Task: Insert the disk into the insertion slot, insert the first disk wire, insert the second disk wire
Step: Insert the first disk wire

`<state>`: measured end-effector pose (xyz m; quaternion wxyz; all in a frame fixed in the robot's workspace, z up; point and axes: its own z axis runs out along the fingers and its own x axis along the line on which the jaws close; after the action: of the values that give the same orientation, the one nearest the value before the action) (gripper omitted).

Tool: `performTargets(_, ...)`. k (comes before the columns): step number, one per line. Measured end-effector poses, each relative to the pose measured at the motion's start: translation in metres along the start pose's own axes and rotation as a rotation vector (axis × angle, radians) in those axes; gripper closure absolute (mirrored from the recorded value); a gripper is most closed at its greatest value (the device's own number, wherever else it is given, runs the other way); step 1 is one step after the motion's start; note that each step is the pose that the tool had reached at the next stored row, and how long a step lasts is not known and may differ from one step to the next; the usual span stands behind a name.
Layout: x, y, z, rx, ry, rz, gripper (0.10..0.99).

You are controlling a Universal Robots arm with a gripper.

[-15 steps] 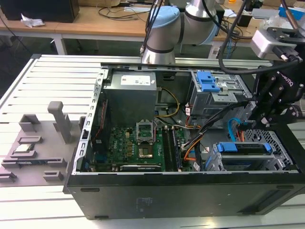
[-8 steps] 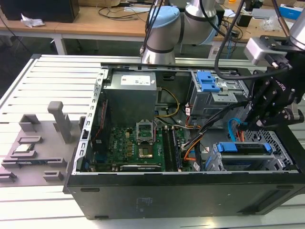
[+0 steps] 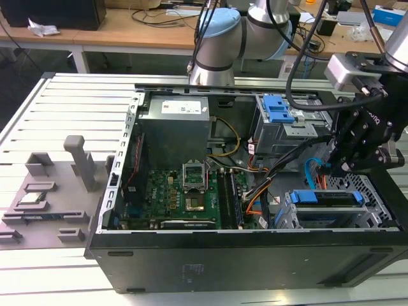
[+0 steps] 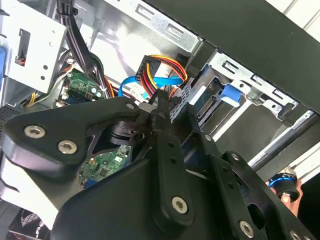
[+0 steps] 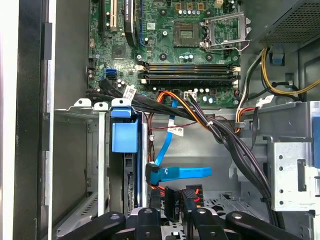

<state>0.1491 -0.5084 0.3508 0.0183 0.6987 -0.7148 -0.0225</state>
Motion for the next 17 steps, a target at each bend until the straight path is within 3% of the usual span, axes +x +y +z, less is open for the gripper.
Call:
performTargets(1, 0.0, 0.0, 0.0, 0.0, 0.0001, 0.0, 0.796)
performTargets(2, 0.0, 0.0, 0.0, 0.0, 0.0004, 0.0, 0.906)
performTargets(8, 0.0001, 0.0, 0.0, 0.0, 0.0013, 0.0, 0.906)
performTargets(11, 0.015, -0.0004, -0.0001, 0.0, 0.0013, 0.0, 0.906)
performTargets(13, 0.0207, -0.0005, -0.0001, 0.0, 0.0014, 0.0, 0.906)
performTargets(17, 0.0249, -0.0032, 0.0041, 0.0, 0.0013, 0.001, 0.906)
